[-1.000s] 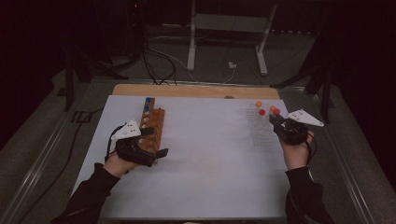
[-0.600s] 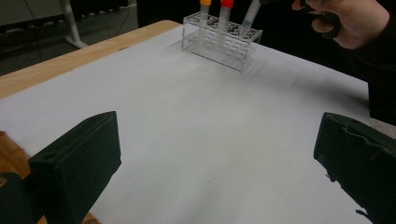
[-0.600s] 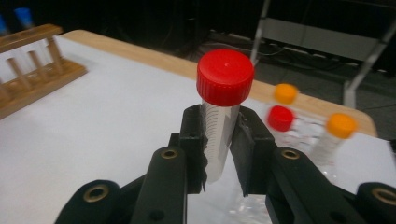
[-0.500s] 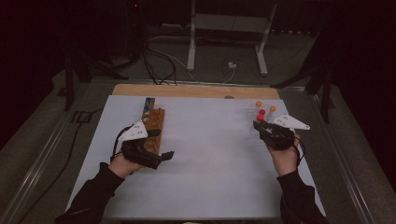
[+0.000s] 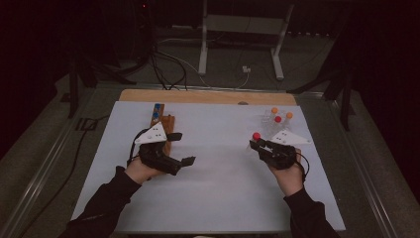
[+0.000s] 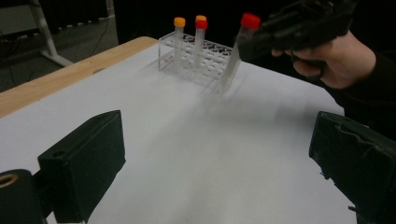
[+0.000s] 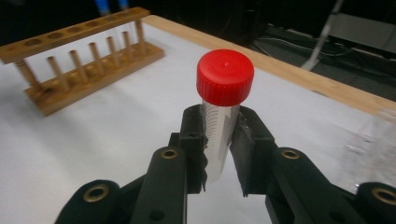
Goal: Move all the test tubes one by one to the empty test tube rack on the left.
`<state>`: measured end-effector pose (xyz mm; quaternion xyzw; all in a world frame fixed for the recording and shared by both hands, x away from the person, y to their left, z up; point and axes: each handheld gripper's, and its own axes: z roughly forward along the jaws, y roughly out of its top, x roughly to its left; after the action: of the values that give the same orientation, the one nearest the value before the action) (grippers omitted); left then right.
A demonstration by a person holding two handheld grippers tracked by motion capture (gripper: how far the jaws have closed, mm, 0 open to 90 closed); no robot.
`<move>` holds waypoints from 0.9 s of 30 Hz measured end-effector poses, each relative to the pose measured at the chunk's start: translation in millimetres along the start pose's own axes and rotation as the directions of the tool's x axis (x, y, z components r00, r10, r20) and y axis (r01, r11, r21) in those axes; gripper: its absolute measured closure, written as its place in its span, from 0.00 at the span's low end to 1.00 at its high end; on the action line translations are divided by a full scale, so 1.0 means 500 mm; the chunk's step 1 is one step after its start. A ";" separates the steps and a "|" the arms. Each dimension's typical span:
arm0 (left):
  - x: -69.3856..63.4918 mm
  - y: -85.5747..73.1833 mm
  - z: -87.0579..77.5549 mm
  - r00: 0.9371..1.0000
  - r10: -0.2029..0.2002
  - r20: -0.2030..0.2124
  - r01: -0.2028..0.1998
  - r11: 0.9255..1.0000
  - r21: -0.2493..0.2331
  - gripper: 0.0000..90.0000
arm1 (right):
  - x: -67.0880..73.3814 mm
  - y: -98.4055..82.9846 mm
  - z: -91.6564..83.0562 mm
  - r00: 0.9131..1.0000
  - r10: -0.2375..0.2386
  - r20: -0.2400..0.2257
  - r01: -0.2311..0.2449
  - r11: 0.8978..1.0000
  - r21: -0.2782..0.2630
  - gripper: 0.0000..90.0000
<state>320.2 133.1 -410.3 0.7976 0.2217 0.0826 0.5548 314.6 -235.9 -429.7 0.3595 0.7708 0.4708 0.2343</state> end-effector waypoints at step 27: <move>-0.034 0.041 0.125 0.991 0.055 0.125 -0.052 0.998 -0.029 0.21 | 0.090 -0.003 0.043 0.980 -0.059 -0.188 0.068 0.997 0.041 0.83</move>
<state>333.8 66.8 -412.7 0.7997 0.1640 0.0499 0.5755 300.6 -189.4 -441.7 0.2943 0.8114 0.4763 0.1675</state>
